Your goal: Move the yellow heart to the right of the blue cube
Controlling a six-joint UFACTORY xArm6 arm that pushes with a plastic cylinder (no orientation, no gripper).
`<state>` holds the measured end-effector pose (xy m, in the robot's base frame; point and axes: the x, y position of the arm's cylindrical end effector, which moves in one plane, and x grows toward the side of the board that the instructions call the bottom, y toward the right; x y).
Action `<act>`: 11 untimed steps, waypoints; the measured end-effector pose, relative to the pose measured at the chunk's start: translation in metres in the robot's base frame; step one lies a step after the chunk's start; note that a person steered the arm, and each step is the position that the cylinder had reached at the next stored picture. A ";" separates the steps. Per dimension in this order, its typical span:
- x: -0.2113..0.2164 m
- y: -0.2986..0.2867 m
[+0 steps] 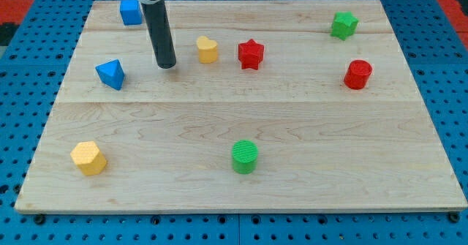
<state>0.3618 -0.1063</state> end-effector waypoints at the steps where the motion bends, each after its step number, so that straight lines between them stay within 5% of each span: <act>1: 0.000 0.031; 11: -0.064 0.064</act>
<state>0.2979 -0.0418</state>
